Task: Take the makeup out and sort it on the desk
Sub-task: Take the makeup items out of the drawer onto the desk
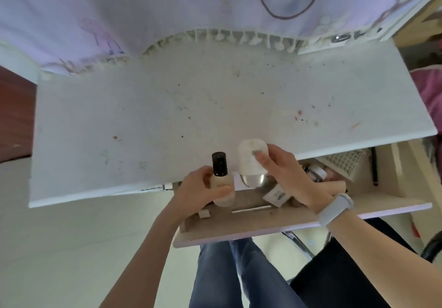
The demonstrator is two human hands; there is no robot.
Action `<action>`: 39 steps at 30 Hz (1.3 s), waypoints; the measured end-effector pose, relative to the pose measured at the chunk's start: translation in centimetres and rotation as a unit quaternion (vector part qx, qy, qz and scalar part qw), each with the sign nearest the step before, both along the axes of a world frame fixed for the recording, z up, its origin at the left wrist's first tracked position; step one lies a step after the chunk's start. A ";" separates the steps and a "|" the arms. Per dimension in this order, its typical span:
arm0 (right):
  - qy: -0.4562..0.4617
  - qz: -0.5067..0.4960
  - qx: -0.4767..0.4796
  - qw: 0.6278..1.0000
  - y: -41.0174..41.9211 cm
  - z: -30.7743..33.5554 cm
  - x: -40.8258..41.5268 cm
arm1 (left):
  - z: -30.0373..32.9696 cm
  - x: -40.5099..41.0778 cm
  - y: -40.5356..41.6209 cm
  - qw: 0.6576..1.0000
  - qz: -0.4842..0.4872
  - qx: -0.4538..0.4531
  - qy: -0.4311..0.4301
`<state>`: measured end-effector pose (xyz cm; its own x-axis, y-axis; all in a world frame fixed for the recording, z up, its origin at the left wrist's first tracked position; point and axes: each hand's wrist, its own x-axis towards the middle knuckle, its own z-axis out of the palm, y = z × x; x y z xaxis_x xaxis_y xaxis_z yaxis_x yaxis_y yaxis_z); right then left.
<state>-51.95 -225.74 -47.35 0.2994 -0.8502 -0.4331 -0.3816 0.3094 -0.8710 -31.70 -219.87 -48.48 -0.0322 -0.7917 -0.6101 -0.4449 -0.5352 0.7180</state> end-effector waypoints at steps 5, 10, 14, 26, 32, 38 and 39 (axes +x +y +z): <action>-0.095 -0.090 0.056 0.990 -5.1 0.8 7.6 | 1.3 6.3 -4.5 0.983 0.181 -0.025 0.020; -0.099 -0.172 0.086 0.976 -10.6 0.0 15.3 | 0.2 12.7 -10.1 0.953 0.294 -0.075 -0.006; -0.057 -0.219 0.083 0.971 -14.3 -0.8 20.7 | -1.0 16.8 -14.4 0.944 0.316 -0.079 -0.057; 0.180 -0.073 -0.070 0.978 -17.3 -2.2 27.4 | -1.8 20.6 -19.6 0.931 0.305 -0.138 -0.142; 0.200 -0.024 -0.086 0.976 -16.7 -2.1 26.2 | -1.5 18.8 -18.4 0.925 0.298 -0.166 -0.166; 0.099 -0.022 -0.173 0.980 -10.5 -0.8 18.8 | -0.7 13.5 -12.2 0.903 0.278 -0.244 -0.217; 0.085 -0.017 -0.180 0.980 -8.9 -0.8 17.0 | -0.7 12.1 -10.7 0.900 0.268 -0.263 -0.223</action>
<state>-34.93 -234.65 -48.16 0.2174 -0.9653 -0.1447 -0.5249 0.0094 -0.8511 -19.59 -230.56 -49.14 0.5952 -0.8035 -0.0049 -0.5307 -0.3977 0.7485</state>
